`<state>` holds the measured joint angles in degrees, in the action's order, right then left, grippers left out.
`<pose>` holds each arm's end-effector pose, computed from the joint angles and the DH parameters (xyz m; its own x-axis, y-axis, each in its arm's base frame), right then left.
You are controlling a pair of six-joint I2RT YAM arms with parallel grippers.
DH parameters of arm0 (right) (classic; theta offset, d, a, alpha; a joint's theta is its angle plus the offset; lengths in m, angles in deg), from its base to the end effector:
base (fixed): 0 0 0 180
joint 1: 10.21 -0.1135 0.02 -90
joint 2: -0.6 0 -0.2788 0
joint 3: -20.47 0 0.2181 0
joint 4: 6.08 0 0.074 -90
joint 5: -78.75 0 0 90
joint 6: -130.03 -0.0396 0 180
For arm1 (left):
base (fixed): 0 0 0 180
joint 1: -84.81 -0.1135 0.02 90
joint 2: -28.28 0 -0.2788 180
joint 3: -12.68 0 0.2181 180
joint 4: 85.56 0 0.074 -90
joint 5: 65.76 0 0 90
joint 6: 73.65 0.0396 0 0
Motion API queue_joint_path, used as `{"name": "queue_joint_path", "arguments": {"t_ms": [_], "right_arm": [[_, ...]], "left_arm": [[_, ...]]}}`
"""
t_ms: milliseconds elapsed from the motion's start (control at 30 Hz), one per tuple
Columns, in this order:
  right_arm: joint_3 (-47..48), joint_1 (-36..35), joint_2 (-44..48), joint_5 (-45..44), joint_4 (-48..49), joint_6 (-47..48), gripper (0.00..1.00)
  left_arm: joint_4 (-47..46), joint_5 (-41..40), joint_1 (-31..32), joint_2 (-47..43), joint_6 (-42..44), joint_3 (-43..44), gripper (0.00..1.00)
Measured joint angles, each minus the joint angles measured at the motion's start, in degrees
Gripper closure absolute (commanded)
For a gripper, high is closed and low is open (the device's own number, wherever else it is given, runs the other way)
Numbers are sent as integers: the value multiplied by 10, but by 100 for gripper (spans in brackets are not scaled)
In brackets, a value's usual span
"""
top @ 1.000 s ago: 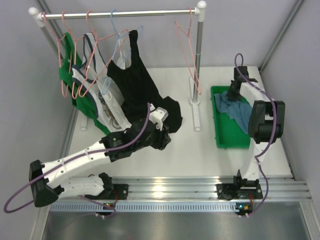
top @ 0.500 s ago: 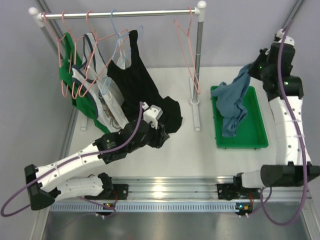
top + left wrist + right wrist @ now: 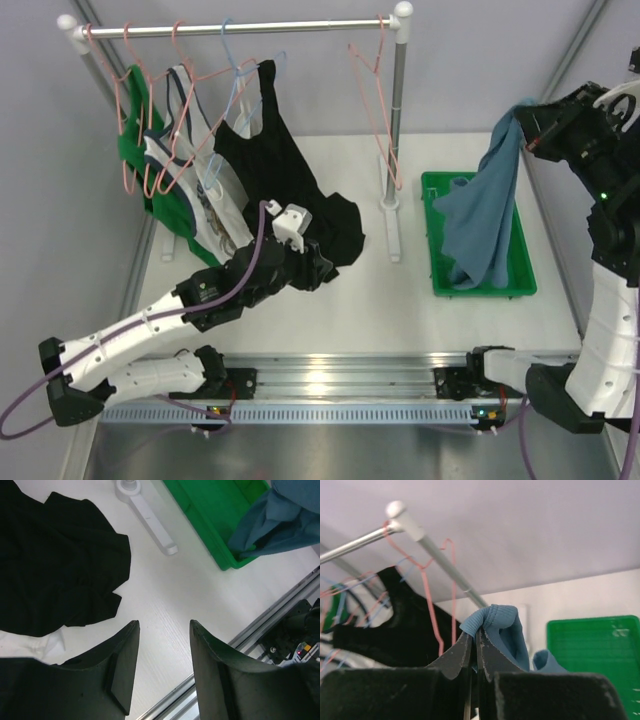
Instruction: Place the tank top on the hanger
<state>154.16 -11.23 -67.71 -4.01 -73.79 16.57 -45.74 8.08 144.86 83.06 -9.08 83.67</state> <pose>0.1209 0.0071 0.5662 -0.0944 0.3933 -0.9145 -0.1155 0.9081 0.4025 0.0951 -0.1429 0.3573 -0.4833 0.0126 -0.8754 0.5507 0.7816 -0.2928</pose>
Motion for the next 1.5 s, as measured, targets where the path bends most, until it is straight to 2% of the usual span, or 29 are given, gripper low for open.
{"name": "queue_joint_path", "arguments": {"t_ms": [167,367,467,500,633,933,1200,1367,1500], "right_arm": [[17,0,17,109,15,-51,100],[11,0,35,176,19,-84,100],[-6,0,53,195,20,-92,100],[-9,0,58,199,19,-93,100],[-12,0,73,213,11,-93,100],[-23,0,91,233,-3,-91,100],[-26,0,90,238,-15,-87,100],[-26,0,90,238,-15,-86,100],[-26,0,88,239,-15,-86,100]], "left_arm": [[-25,-7,0,-23,-16,0,42],[-140,3,0,-24,-82,-6,37],[-218,9,0,-9,-136,-19,33],[-252,12,0,-1,-160,-27,28],[-359,20,0,45,-262,-66,26],[-451,49,1,116,-359,-81,25],[-495,112,25,144,-363,-95,25],[-503,145,48,144,-317,-100,25],[-492,141,80,144,-269,-97,25]]}}
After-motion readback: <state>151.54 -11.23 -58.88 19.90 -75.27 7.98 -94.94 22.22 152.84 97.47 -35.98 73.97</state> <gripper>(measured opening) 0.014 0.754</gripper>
